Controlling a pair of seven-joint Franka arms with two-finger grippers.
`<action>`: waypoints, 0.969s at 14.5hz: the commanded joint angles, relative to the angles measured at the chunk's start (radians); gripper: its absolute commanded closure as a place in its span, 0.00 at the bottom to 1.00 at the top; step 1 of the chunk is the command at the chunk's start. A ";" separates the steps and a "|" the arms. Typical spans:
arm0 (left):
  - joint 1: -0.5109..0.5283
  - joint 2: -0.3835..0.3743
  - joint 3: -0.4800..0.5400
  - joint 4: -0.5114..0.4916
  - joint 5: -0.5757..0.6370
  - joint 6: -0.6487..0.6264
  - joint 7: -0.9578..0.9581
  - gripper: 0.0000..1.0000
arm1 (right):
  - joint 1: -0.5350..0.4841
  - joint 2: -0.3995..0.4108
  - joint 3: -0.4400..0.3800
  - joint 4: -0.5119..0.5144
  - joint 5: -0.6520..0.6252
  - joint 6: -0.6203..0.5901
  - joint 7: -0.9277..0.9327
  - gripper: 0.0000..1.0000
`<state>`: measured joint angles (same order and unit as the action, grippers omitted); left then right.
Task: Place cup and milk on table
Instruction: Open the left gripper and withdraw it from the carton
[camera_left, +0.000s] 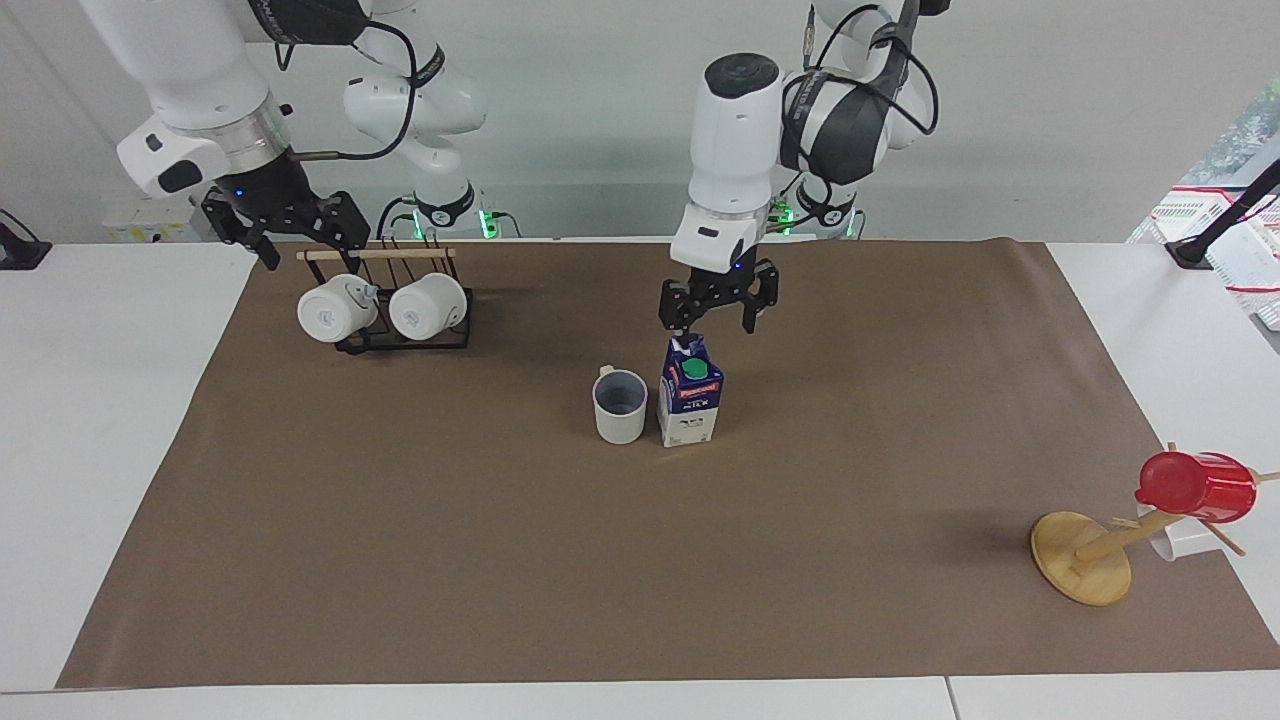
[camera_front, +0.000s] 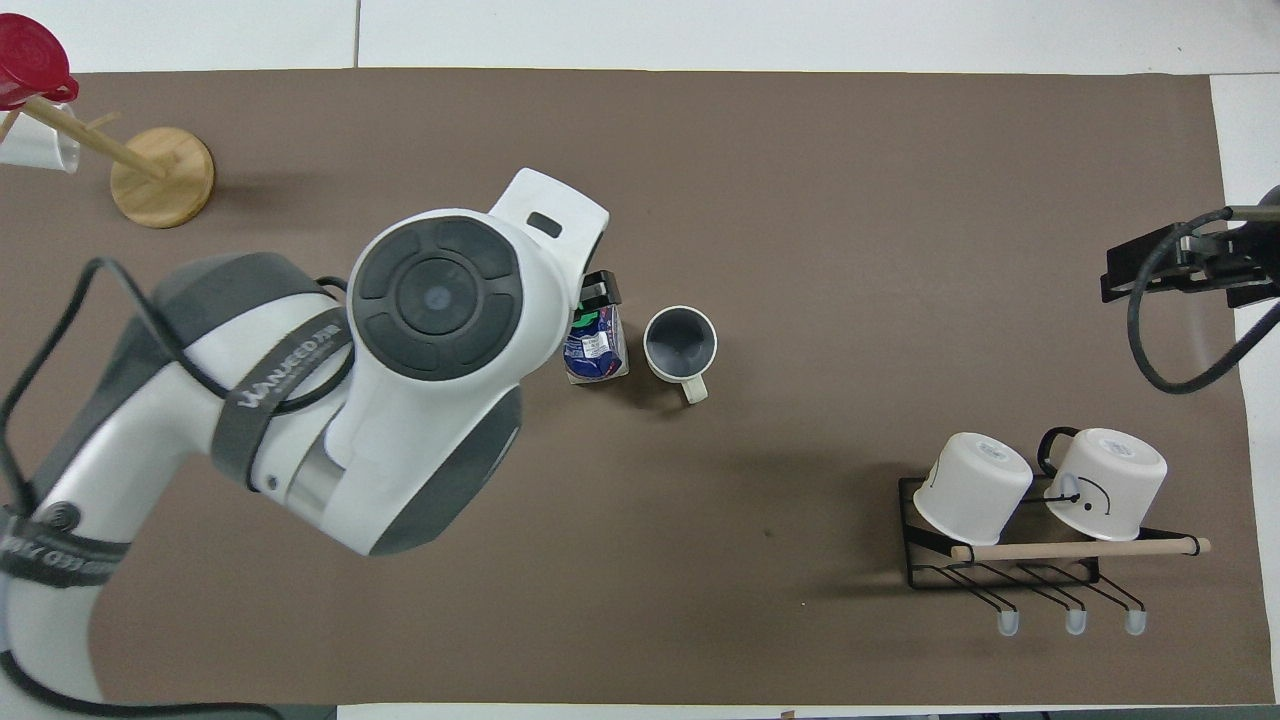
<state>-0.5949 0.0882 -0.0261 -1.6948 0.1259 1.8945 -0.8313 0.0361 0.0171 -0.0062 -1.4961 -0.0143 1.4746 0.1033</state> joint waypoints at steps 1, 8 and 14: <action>0.119 -0.079 0.000 -0.063 -0.021 -0.058 0.201 0.00 | -0.002 -0.011 0.003 -0.015 -0.004 -0.007 -0.020 0.00; 0.484 -0.119 0.011 -0.007 -0.153 -0.124 0.654 0.00 | -0.002 -0.011 0.003 -0.015 -0.001 -0.008 -0.022 0.00; 0.606 -0.102 0.012 0.133 -0.189 -0.290 0.831 0.00 | -0.010 -0.009 0.003 -0.013 -0.003 -0.003 -0.047 0.00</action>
<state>-0.0105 -0.0238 -0.0058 -1.5965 -0.0414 1.6474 -0.0335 0.0347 0.0171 -0.0066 -1.4965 -0.0143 1.4745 0.0816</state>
